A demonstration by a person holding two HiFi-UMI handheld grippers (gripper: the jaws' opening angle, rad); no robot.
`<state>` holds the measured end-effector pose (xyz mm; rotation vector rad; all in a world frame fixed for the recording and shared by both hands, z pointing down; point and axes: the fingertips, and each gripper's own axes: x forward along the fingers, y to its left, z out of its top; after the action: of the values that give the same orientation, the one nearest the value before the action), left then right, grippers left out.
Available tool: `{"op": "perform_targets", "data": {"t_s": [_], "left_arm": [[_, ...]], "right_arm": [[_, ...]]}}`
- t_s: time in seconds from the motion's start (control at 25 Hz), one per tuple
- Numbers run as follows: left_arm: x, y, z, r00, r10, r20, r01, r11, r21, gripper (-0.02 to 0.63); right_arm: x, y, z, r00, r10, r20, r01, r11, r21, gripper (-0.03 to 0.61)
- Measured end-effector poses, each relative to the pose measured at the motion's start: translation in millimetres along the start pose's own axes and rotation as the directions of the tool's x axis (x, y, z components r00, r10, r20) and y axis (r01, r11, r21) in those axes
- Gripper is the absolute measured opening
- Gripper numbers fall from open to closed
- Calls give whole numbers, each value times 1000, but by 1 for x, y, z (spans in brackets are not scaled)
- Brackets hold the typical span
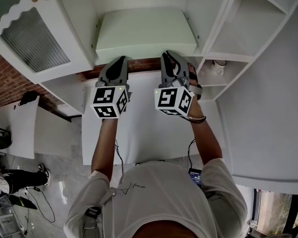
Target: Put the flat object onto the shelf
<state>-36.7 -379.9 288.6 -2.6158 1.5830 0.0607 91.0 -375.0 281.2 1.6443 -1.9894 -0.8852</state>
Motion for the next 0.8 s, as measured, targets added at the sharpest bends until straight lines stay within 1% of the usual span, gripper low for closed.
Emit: {"op": "perform_targets", "data": {"t_s": [0.12, 0.24, 0.44, 0.6, 0.8], "left_arm": [[2, 1, 2, 1000, 0, 6, 0, 1000, 5, 14], [3, 1, 2, 1000, -14, 19, 15, 1000, -16, 14], [1, 0, 0, 1000, -5, 11, 5, 1000, -7, 14], [-4, -9, -5, 1000, -22, 1, 22, 1000, -17, 14], [-12, -10, -15, 1000, -16, -21, 16, 1000, -11, 14]], "right_arm": [[6, -3, 1, 1000, -3, 2, 3, 1000, 19, 55], [6, -5, 1, 1000, -2, 11, 2, 999, 35, 55], [4, -5, 2, 999, 27, 31, -31, 994, 108, 49], [-6, -8, -1, 997, 66, 45, -74, 975, 211, 34], [-15, -6, -3, 994, 97, 58, -110, 949, 296, 30]]}}
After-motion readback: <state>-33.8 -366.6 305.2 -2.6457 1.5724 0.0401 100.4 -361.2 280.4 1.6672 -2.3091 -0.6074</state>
